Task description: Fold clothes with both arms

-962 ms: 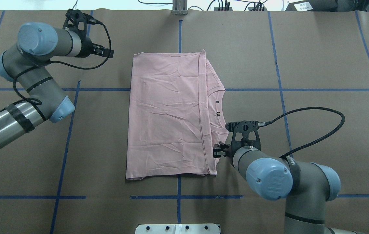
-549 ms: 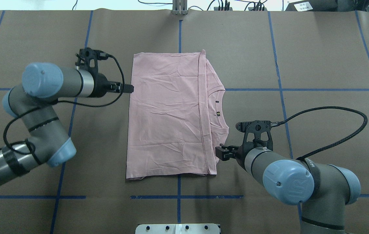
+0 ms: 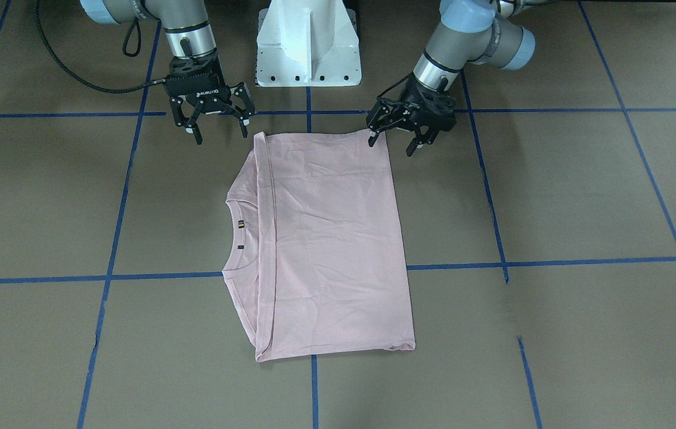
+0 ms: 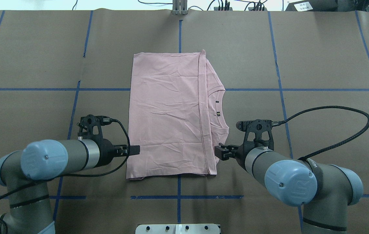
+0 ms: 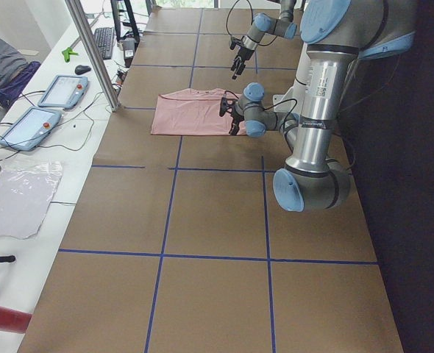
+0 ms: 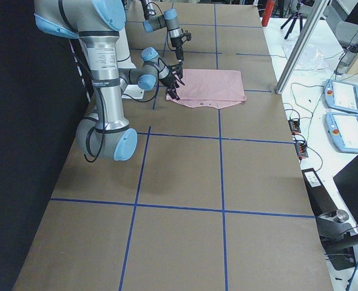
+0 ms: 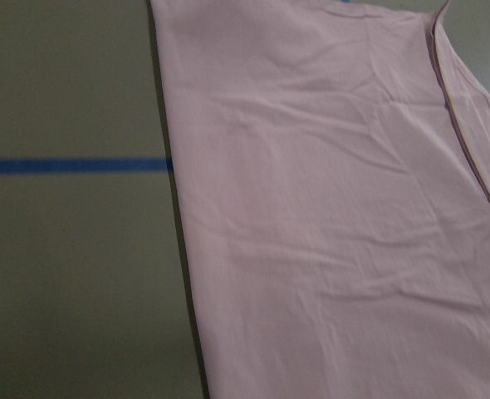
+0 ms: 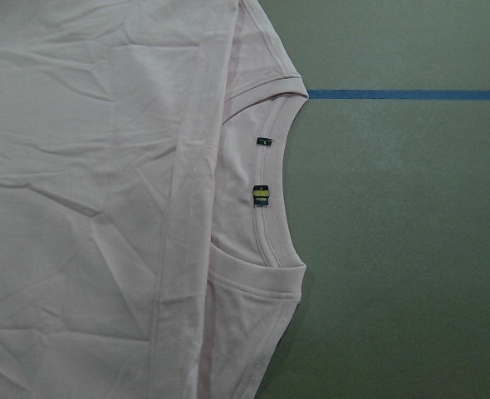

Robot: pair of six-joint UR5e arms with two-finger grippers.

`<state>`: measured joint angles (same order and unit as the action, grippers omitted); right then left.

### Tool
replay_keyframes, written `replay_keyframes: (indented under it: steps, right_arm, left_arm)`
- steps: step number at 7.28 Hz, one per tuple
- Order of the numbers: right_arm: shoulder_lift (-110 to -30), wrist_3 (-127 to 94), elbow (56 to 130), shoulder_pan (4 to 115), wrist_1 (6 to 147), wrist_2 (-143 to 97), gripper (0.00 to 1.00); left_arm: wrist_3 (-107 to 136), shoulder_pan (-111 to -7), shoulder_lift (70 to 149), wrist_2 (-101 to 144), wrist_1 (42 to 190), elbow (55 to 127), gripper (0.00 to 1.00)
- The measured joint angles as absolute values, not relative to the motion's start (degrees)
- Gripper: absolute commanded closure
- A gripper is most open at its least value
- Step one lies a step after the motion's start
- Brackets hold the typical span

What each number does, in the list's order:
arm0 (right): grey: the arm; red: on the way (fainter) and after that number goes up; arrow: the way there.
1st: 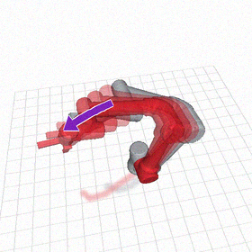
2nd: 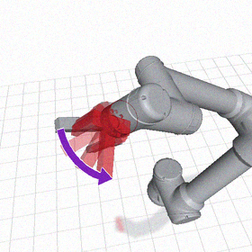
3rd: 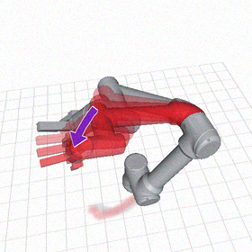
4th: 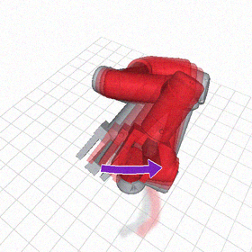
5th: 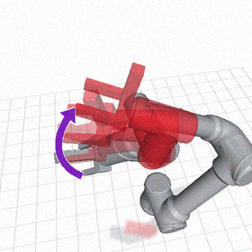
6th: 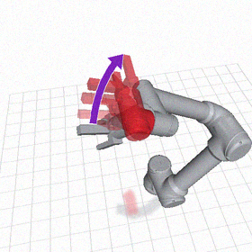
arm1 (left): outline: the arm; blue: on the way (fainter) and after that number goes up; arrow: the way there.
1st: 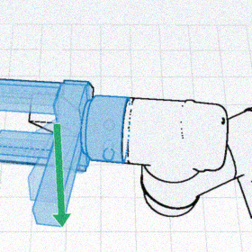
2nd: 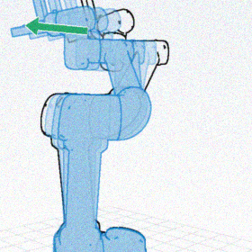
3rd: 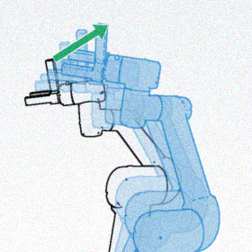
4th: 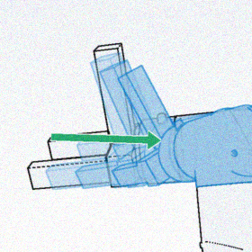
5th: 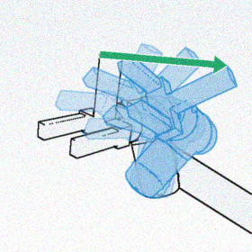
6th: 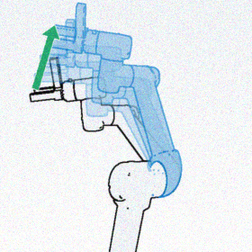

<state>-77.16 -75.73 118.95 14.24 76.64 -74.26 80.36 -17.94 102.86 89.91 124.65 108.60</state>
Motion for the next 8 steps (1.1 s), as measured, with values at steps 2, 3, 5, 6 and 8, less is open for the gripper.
replay_keyframes:
  steps: [2,3,5,6,8]
  right_arm:
    - [-76.97,-75.7,118.84,14.18,76.64,-74.25,0.0]
    - [-76.83,-75.68,118.79,14.17,76.64,-74.24,0.0]
    - [-76.75,-75.68,118.69,14.15,76.64,-74.19,0.0]
    - [-76.71,-75.67,118.69,14.15,76.64,-74.18,0.0]
    - [-76.7,-75.73,118.68,14.15,76.64,-74.18,0.0]
  left_arm:
    - [87.2,-14.64,102.74,87.48,120.68,109.3,0.49]
    - [89.93,-14.19,102.7,87.19,119.58,109.35,0.48]
    - [91.95,-13.73,102.76,87.12,118.52,109.1,0.47]
    - [92.27,-13.46,102.8,87.16,118.32,109.06,0.47]
    - [92.85,-12.68,103.08,87.18,118.22,109.0,0.47]
